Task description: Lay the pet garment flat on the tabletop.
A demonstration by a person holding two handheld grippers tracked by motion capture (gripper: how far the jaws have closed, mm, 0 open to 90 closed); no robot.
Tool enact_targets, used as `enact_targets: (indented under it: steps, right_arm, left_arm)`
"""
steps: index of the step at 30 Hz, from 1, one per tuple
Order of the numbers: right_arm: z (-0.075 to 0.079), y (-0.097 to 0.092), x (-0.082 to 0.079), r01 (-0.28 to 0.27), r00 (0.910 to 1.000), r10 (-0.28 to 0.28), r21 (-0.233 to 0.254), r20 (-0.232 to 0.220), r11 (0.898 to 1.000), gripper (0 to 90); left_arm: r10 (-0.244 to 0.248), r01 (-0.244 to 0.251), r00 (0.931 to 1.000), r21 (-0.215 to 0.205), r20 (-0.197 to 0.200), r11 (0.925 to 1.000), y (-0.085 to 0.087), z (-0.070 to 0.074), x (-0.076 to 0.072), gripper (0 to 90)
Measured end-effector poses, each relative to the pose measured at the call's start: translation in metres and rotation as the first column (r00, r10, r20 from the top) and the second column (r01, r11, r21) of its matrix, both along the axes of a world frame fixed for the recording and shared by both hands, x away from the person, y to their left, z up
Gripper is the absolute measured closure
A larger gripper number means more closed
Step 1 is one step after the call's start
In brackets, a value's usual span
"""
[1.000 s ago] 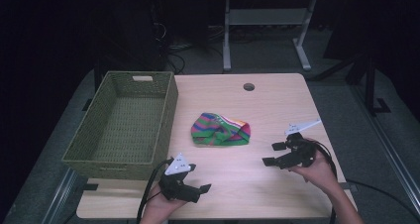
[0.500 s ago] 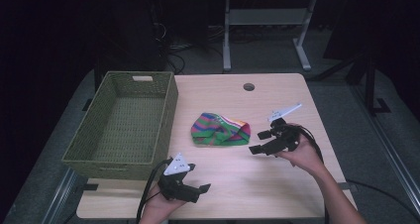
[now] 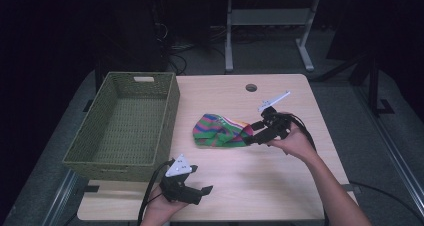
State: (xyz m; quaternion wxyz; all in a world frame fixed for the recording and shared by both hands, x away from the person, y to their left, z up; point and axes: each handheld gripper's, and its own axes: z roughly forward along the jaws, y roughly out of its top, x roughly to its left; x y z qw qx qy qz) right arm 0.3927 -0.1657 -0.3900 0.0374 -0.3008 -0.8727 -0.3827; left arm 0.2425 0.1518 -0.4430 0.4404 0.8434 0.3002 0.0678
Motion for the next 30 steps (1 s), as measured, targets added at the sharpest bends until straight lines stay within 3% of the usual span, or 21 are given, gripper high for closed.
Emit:
enact_targets:
  steps: [6,23,30]
  right_arm:
    - [0.001,0.013,0.013,-0.015,0.9997,0.015,-0.009,-0.019,1.0,21.9]
    - [0.003,0.04,0.037,-0.023,0.9997,0.022,-0.029,-0.011,0.999,22.9]
    - [0.002,0.049,0.043,-0.019,0.9997,0.018,-0.011,-0.019,1.0,23.2]
  left_arm:
    - [0.003,-0.003,1.0,-0.017,0.0,0.9999,0.0,0.0,-0.001,13.9]
    - [-0.002,0.002,1.0,-0.019,0.001,0.9998,0.001,0.001,0.001,13.9]
    - [-0.004,0.004,1.0,-0.022,-0.004,0.9997,0.0,0.001,0.001,13.9]
